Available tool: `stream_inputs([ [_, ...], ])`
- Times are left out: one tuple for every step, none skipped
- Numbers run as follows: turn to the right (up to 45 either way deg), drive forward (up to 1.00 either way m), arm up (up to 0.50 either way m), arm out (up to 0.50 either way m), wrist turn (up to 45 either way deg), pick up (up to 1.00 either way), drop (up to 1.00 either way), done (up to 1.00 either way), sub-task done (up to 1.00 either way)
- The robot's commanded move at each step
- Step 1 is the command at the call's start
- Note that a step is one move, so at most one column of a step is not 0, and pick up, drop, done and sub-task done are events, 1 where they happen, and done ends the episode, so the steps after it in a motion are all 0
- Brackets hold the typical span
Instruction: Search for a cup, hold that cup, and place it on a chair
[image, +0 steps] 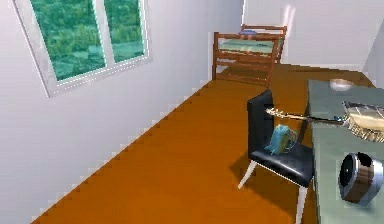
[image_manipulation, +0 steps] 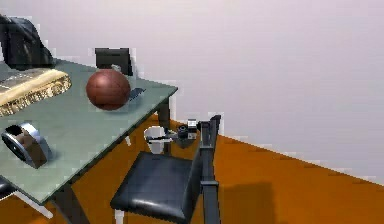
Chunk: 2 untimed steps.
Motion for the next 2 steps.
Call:
stream_inputs([
  [0.0,0.00,-0.32,0.00,0.0,0.00,0.00,0.00,0.00],
  [0.0,0.00,0.00,0.00,0.0,0.00,1.00,0.00,0.00],
])
